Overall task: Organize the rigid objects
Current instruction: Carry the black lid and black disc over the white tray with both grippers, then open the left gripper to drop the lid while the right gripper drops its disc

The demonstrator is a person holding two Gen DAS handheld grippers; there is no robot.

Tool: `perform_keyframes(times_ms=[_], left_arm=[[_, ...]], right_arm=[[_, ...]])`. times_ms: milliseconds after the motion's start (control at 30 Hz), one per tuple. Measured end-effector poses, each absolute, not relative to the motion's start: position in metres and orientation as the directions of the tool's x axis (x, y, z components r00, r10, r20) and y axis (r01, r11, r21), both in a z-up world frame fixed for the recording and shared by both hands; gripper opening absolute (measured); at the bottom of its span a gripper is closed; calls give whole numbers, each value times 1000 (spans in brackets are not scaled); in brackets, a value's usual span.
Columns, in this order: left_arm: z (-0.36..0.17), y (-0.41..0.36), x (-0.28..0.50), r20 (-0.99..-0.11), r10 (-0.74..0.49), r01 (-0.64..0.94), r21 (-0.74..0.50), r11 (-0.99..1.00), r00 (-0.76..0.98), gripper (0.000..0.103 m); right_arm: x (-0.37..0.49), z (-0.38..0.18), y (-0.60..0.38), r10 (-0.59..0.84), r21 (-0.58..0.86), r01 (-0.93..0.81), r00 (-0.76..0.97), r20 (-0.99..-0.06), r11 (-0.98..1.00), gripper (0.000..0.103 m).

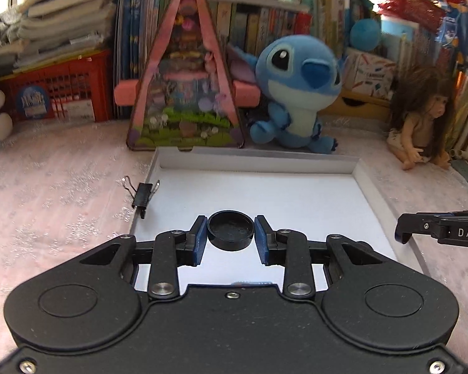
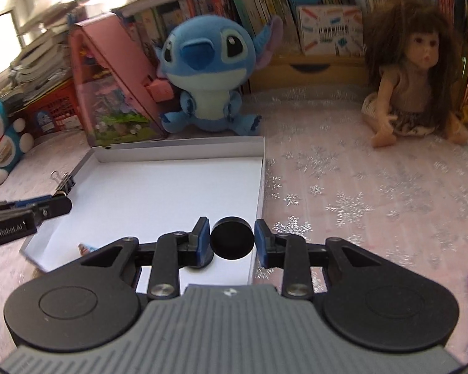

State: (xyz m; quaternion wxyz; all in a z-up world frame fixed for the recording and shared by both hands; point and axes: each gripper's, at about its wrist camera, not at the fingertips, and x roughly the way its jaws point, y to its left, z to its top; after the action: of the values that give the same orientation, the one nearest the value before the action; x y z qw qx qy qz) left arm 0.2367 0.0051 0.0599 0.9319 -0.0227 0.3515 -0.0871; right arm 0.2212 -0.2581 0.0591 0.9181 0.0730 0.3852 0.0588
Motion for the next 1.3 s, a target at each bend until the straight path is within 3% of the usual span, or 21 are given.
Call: perform_keyframes(times_ms=[400, 1300], left_arm=[[27, -8, 263, -708, -168, 137, -101, 985, 686, 30], [16, -17, 266, -710, -162, 162, -68, 984, 685, 31]], right_arm=[[261, 39, -236, 116, 114, -45, 640, -760, 992, 36], [268, 30, -226, 94, 83, -49, 669, -738, 995, 36]])
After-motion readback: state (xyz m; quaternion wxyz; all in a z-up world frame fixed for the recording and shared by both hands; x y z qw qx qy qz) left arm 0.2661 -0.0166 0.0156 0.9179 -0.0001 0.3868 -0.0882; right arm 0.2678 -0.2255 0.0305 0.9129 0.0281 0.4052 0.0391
